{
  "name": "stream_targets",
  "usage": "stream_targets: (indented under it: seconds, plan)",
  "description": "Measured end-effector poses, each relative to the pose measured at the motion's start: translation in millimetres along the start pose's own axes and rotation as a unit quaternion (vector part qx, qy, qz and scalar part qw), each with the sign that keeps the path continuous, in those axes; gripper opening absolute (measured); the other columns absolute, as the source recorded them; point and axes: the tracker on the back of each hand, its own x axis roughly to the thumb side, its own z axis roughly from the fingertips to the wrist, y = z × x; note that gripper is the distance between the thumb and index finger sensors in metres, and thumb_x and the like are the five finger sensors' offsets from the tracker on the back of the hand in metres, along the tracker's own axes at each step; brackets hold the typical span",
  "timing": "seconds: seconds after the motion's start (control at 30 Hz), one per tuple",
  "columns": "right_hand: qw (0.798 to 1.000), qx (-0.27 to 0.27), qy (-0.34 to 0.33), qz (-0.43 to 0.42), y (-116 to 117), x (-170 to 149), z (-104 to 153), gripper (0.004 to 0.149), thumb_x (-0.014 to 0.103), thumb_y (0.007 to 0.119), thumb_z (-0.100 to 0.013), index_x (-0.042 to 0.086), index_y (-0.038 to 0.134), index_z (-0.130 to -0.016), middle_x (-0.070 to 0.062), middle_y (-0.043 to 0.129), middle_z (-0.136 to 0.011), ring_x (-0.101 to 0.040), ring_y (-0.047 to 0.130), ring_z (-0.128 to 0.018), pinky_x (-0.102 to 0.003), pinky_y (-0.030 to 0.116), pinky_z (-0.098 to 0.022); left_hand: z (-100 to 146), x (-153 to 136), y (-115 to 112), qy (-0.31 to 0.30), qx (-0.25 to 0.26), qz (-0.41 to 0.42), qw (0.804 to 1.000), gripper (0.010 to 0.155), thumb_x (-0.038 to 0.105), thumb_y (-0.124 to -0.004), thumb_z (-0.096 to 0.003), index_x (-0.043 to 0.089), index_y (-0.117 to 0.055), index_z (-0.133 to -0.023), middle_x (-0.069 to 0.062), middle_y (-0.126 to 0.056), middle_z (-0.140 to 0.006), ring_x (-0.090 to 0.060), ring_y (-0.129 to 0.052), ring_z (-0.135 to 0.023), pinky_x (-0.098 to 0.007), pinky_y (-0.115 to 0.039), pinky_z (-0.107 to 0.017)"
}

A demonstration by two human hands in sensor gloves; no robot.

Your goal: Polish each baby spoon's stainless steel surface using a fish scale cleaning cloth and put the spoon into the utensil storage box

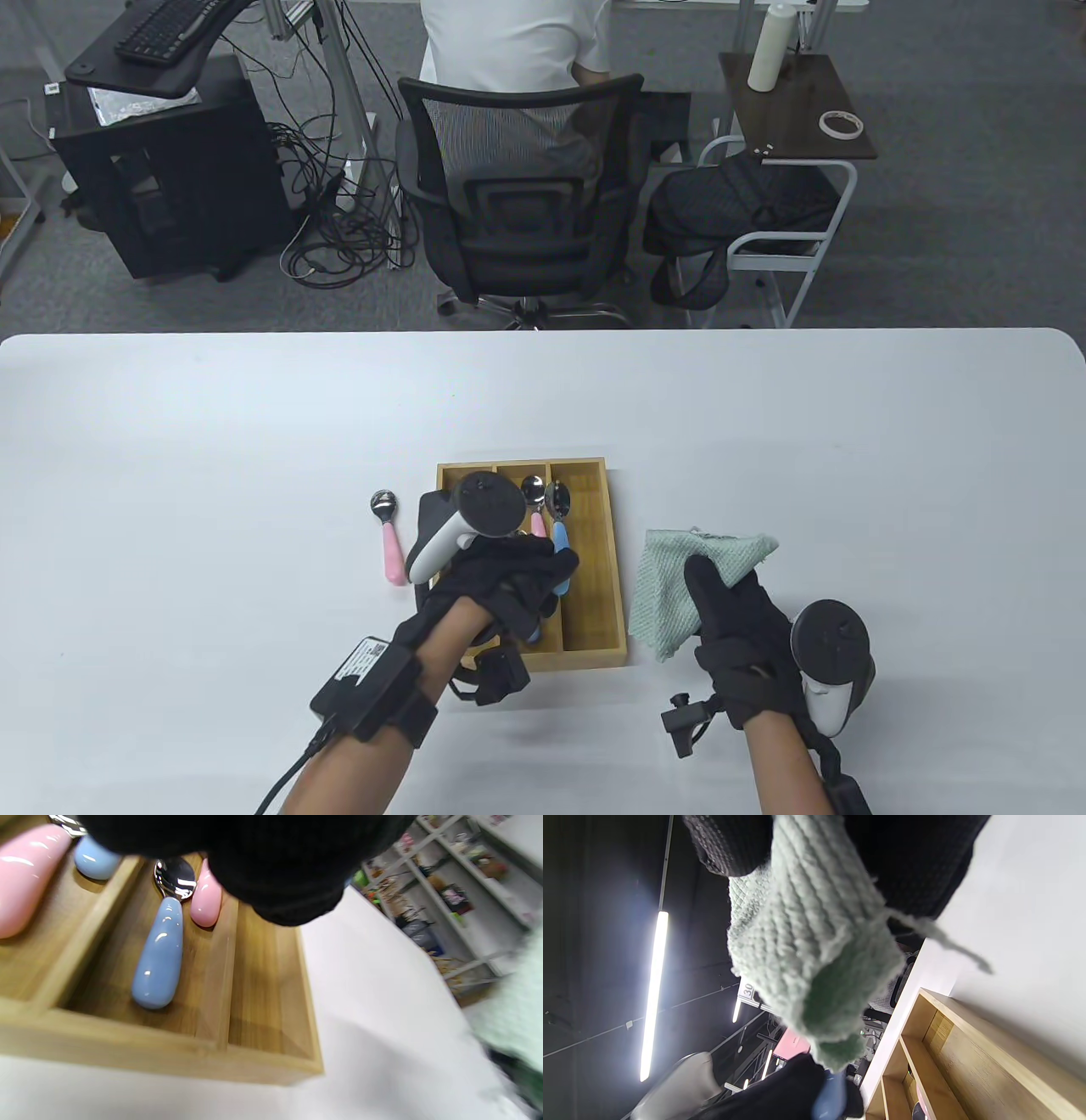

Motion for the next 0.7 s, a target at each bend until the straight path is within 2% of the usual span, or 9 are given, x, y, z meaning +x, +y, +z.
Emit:
stream_targets:
  seconds: [0.17,0.3,0.4,0.53,0.7]
  plan:
    - [1.000,-0.007,0.003,-0.021,-3.9,-2.2,-1.6,0.054,0.045,0.060,-0.066,0.004,0.057,-0.101,-0.002,0.087,-0.080,-0.016,0.103,-0.056,-0.032,0.094,-0.042,-37.8,9.1,-9.4,0.044,-0.010,-0.043,0.998,0.057,0.046,-0.063,-0.0644,0.001,-0.074,-0.097,0.000,-0.096,-0.067,-0.001,-0.099,-0.020,-0.023,-0.090,-0.016]
    - [1.000,-0.007,0.005,-0.021,-4.1,-2.5,-1.9,0.054,0.046,0.060,-0.066,0.004,0.057,-0.101,-0.002,0.087,-0.081,-0.016,0.103,-0.056,-0.032,0.093,-0.042,-53.8,14.3,-15.1,0.060,-0.020,-0.071,0.996,0.057,0.047,-0.063,-0.0645,0.001,-0.075,-0.097,-0.001,-0.096,-0.066,-0.001,-0.099,-0.019,-0.023,-0.090,-0.015]
    - [1.000,-0.004,0.005,-0.029,-3.7,-3.1,-1.7,0.054,0.046,0.059,-0.066,0.004,0.057,-0.101,-0.002,0.087,-0.081,-0.016,0.103,-0.057,-0.032,0.093,-0.042,-63.0,17.5,-17.5,0.072,-0.008,-0.078,0.994,0.057,0.046,-0.064,-0.0645,0.000,-0.075,-0.097,-0.001,-0.097,-0.067,-0.001,-0.099,-0.019,-0.023,-0.090,-0.015]
    - [0.999,-0.001,0.011,-0.035,-3.5,-3.6,-1.1,0.054,0.046,0.059,-0.066,0.004,0.057,-0.101,-0.002,0.086,-0.081,-0.016,0.103,-0.057,-0.033,0.093,-0.043,-67.5,19.5,-15.8,0.089,0.044,-0.104,0.990,0.057,0.043,-0.066,-0.0648,-0.001,-0.072,-0.100,-0.003,-0.097,-0.073,0.000,-0.100,-0.021,-0.022,-0.091,-0.016]
    - [0.999,0.006,0.012,-0.033,-2.1,-3.0,-2.9,0.054,0.046,0.060,-0.066,0.004,0.057,-0.101,-0.002,0.087,-0.081,-0.017,0.103,-0.057,-0.033,0.093,-0.043,-57.7,16.4,-3.7,0.063,0.038,-0.058,0.996,0.058,0.045,-0.065,-0.0649,0.002,-0.069,-0.103,-0.004,-0.095,-0.078,-0.002,-0.101,-0.023,-0.023,-0.090,-0.018]
